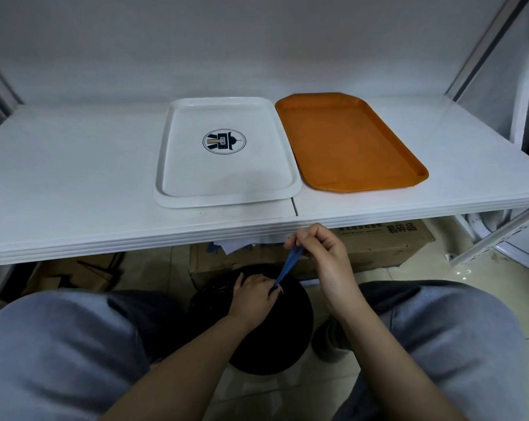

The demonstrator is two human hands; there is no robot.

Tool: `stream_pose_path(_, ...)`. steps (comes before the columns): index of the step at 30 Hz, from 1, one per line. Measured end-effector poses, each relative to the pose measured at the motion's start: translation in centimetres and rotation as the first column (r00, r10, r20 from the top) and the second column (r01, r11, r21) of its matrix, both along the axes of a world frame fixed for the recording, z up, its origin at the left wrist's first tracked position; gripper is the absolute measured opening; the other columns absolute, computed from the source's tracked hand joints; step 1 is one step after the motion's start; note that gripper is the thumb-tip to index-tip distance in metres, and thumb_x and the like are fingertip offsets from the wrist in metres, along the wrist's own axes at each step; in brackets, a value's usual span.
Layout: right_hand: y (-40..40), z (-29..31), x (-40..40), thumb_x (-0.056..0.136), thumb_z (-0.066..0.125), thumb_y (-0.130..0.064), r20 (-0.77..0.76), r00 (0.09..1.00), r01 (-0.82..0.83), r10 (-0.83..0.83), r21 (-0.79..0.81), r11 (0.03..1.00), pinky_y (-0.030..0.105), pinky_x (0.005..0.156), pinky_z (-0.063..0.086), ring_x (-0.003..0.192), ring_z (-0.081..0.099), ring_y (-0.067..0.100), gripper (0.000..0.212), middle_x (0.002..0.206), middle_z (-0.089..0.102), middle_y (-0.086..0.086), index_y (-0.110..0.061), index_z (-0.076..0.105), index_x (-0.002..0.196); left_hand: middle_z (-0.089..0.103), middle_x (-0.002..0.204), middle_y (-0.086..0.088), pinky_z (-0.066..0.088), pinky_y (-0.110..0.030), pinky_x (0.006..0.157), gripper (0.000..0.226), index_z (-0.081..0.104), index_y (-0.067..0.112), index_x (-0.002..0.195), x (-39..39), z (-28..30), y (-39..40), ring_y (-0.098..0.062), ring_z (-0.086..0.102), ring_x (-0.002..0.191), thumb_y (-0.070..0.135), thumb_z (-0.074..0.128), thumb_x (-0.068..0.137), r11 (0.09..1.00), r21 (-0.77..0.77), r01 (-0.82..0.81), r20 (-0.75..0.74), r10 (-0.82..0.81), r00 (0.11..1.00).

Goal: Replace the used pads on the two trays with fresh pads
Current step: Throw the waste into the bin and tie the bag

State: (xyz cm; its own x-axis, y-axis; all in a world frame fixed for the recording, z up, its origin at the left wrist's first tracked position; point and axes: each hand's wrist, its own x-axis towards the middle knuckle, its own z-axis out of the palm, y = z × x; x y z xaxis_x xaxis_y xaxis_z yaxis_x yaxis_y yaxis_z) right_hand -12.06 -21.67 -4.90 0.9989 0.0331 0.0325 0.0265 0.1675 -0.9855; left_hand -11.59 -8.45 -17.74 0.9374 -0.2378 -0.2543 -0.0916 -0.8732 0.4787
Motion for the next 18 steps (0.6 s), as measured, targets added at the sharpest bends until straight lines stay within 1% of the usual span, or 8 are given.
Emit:
stream_pose_path(3, 0.1, -0.6, 0.2, 0.095, 0.046, -0.006, -0.031, 1.0, 0.007, -0.006, 0.041, 0.999, 0.021, 0.078, 0.05, 0.081, 0.063, 0.017, 0.018, 0.081, 0.065, 0.009, -0.002, 0.059, 0.083, 0.051, 0.132, 0.012, 0.006, -0.039, 0.118, 0.027, 0.059, 0.031, 0.119, 0.0, 0.2, 0.1, -0.008, 0.039, 0.13, 0.035, 0.043, 0.098, 0.999, -0.046, 0.006, 0.032, -0.005, 0.999)
stream_pose_path(6, -0.1, -0.7, 0.4, 0.096, 0.046, -0.005, -0.07, 0.997, 0.017, -0.014, 0.038, 0.999, 0.019, 0.075, 0.051, 0.082, 0.065, 0.018, 0.018, 0.089, 0.067, 0.011, 0.0, 0.062, 0.095, 0.053, 0.131, 0.013, 0.012, -0.036, 0.118, 0.034, 0.05, 0.029, 0.125, -0.1, 1.1, -0.3, -0.006, 0.044, 0.126, 0.036, 0.055, 0.092, 0.973, -0.232, -0.007, 0.099, 0.031, 0.995)
stream_pose_path(8, 0.0, -0.5, 0.4, 0.096, 0.047, -0.006, -0.065, 0.998, 0.006, -0.005, 0.012, 1.0, 0.019, 0.076, 0.051, 0.084, 0.067, 0.016, 0.018, 0.09, 0.069, 0.008, -0.002, 0.065, 0.096, 0.056, 0.127, 0.013, 0.012, -0.033, 0.117, 0.031, 0.054, 0.029, 0.12, 0.0, 2.0, -0.8, -0.005, 0.044, 0.124, 0.037, 0.057, 0.09, 0.957, -0.289, 0.021, 0.12, 0.014, 0.993)
stream_pose_path(10, 0.2, -0.1, 0.3, 0.095, 0.049, -0.007, -0.046, 0.999, 0.003, -0.003, -0.01, 1.0, 0.02, 0.079, 0.052, 0.086, 0.068, 0.015, 0.019, 0.091, 0.071, 0.004, -0.005, 0.068, 0.095, 0.06, 0.121, 0.013, 0.01, -0.035, 0.118, 0.02, 0.063, 0.028, 0.108, 0.1, 2.4, -1.2, -0.004, 0.044, 0.124, 0.035, 0.05, 0.095, 0.964, -0.255, 0.079, 0.121, -0.049, 0.991)
stream_pose_path(12, 0.3, 0.2, 0.2, 0.095, 0.05, -0.009, -0.024, 0.999, 0.021, -0.022, -0.029, 0.999, 0.023, 0.084, 0.053, 0.088, 0.068, 0.015, 0.019, 0.093, 0.072, 0.002, -0.006, 0.069, 0.095, 0.062, 0.117, 0.012, 0.007, -0.035, 0.118, 0.03, 0.067, 0.027, 0.101, 0.0, 2.3, -1.1, -0.005, 0.043, 0.124, 0.033, 0.038, 0.101, 0.981, -0.156, 0.118, 0.072, -0.108, 0.992)
stream_pose_path(14, 0.2, 0.4, 0.2, 0.095, 0.05, -0.01, -0.022, 0.998, 0.059, -0.059, -0.024, 0.998, 0.025, 0.087, 0.053, 0.087, 0.068, 0.016, 0.019, 0.092, 0.071, 0.003, -0.005, 0.069, 0.094, 0.061, 0.12, 0.009, 0.006, -0.034, 0.118, 0.037, 0.068, 0.027, 0.102, -0.1, 1.7, -0.6, -0.007, 0.041, 0.126, 0.034, 0.032, 0.102, 0.991, -0.045, 0.124, 0.044, -0.122, 0.992)
stream_pose_path(16, 0.0, 0.4, 0.2, 0.095, 0.049, -0.008, -0.028, 0.994, 0.108, -0.108, -0.01, 0.994, 0.022, 0.082, 0.053, 0.084, 0.067, 0.016, 0.019, 0.09, 0.069, 0.008, -0.001, 0.067, 0.094, 0.062, 0.118, 0.007, 0.009, -0.032, 0.116, 0.038, 0.067, 0.026, 0.103, -0.2, 1.2, 0.0, -0.009, 0.042, 0.126, 0.034, 0.03, 0.102, 0.993, 0.04, 0.108, 0.049, -0.11, 0.993)
stream_pose_path(18, -0.1, 0.3, 0.2, 0.096, 0.048, -0.006, -0.035, 0.988, 0.152, -0.152, 0.001, 0.988, 0.017, 0.075, 0.051, 0.079, 0.066, 0.012, 0.019, 0.091, 0.068, 0.009, 0.002, 0.065, 0.093, 0.063, 0.116, 0.005, 0.011, -0.031, 0.115, 0.038, 0.066, 0.025, 0.105, -0.1, 0.9, 0.1, -0.01, 0.043, 0.126, 0.034, 0.03, 0.103, 0.99, 0.095, 0.106, 0.052, -0.111, 0.992)
